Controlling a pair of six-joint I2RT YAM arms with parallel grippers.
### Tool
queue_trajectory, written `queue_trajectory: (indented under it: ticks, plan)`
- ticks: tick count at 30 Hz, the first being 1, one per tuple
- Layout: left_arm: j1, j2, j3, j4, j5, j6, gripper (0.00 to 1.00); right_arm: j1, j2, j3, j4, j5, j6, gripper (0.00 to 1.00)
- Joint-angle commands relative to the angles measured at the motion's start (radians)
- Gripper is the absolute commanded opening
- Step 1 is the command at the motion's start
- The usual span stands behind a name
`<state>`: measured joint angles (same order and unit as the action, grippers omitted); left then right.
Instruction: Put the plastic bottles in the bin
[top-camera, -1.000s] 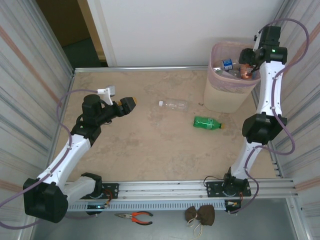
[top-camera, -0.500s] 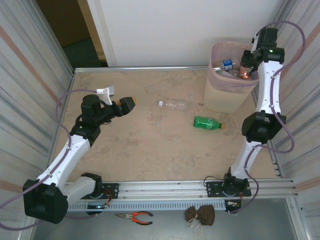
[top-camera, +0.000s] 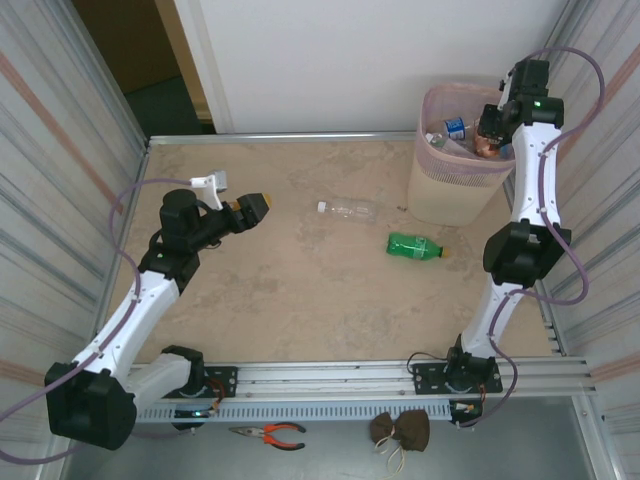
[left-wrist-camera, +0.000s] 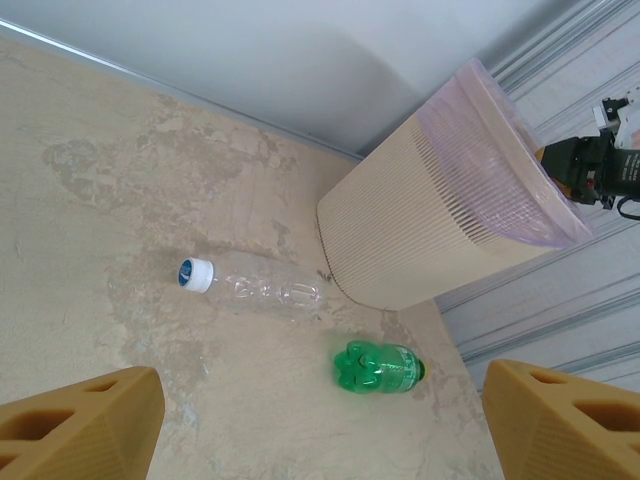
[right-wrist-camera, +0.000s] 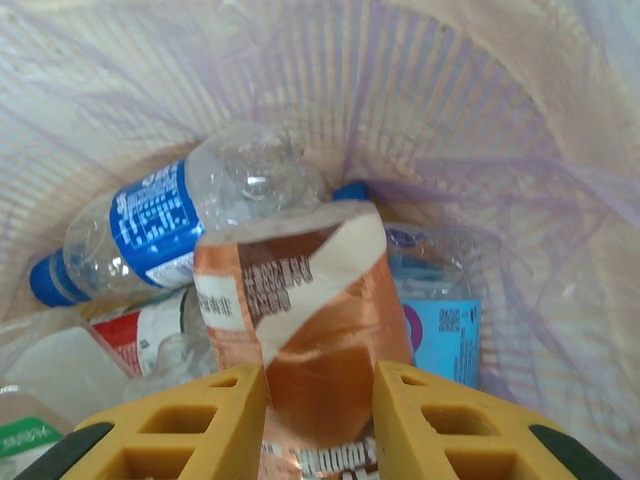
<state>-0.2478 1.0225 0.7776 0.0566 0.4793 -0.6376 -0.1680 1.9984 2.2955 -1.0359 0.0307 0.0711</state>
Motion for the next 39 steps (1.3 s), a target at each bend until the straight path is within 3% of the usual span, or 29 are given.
queue_trajectory:
  ticks: [1, 6, 13, 22, 26, 30, 34, 39]
  plan:
    - [0.009, -0.031, 0.005, 0.017, 0.020, -0.008, 0.83, 0.021, -0.091, 0.032, -0.063, 0.020, 0.018, 0.33]
    - [0.008, -0.034, 0.005, 0.017, 0.020, -0.010, 0.83, 0.060, -0.154, 0.011, -0.091, 0.009, 0.021, 0.33]
    - [0.008, -0.036, 0.002, 0.015, 0.021, -0.010, 0.83, 0.184, -0.294, -0.154, -0.054, -0.040, -0.064, 0.35]
    - [0.009, -0.038, 0.005, 0.009, 0.022, -0.006, 0.83, 0.412, -0.482, -0.502, -0.004, -0.148, -0.453, 0.49]
    - [0.010, -0.045, 0.005, 0.007, 0.021, -0.009, 0.83, 0.534, -0.553, -0.682, 0.050, -0.109, -0.628, 0.52]
    - [0.010, -0.052, 0.005, 0.000, 0.020, -0.010, 0.83, 0.608, -0.558, -0.790, 0.034, -0.060, -0.773, 0.55]
    - [0.010, -0.057, 0.005, -0.006, 0.021, -0.010, 0.83, 0.629, -0.511, -0.842, 0.025, -0.006, -0.808, 0.60]
    - [0.010, -0.065, -0.003, -0.004, 0.019, -0.016, 0.83, 0.634, -0.446, -0.941, 0.097, 0.041, -0.833, 0.73]
